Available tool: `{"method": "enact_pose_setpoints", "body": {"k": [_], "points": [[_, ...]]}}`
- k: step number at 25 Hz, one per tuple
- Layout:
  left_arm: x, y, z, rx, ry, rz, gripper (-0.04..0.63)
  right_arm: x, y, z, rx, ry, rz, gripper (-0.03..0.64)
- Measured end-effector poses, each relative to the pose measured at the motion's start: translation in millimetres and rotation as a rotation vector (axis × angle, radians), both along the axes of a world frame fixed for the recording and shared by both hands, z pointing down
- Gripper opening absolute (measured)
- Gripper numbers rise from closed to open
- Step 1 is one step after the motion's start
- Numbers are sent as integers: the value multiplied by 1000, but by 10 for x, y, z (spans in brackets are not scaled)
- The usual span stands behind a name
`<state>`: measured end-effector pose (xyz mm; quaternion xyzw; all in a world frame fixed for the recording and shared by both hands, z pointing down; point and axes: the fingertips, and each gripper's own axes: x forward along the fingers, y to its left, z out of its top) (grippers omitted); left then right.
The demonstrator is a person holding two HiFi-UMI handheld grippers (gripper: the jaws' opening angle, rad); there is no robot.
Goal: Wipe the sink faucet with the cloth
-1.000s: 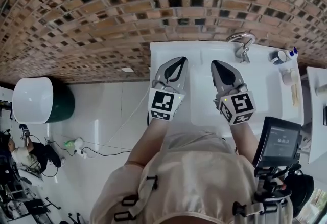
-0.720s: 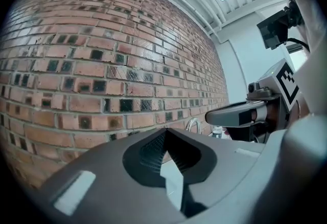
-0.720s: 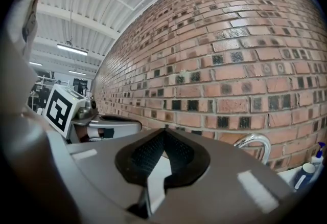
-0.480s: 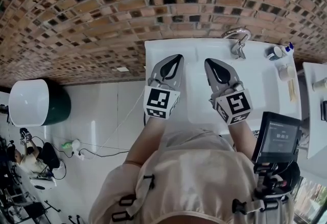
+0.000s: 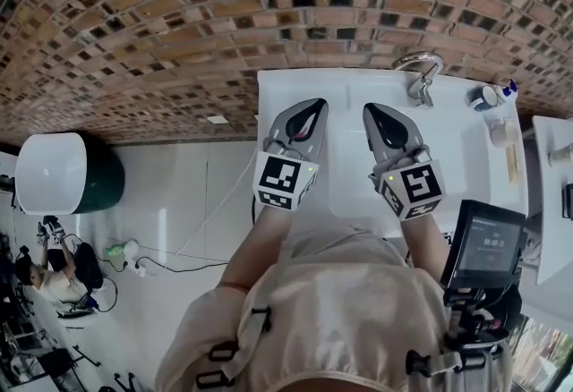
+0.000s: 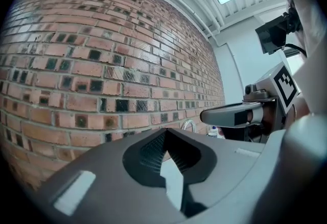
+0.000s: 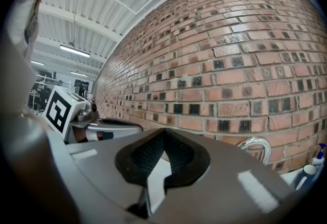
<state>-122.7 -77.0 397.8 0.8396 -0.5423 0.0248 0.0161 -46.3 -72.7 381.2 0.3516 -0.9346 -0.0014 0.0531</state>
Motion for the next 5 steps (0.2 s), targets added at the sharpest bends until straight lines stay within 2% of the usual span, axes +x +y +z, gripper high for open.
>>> {"method": "enact_pose_setpoints", "body": {"k": [5], "points": [[-8, 6, -69, 23, 21, 6, 3, 3, 22, 37, -5, 1, -3, -11]]}}
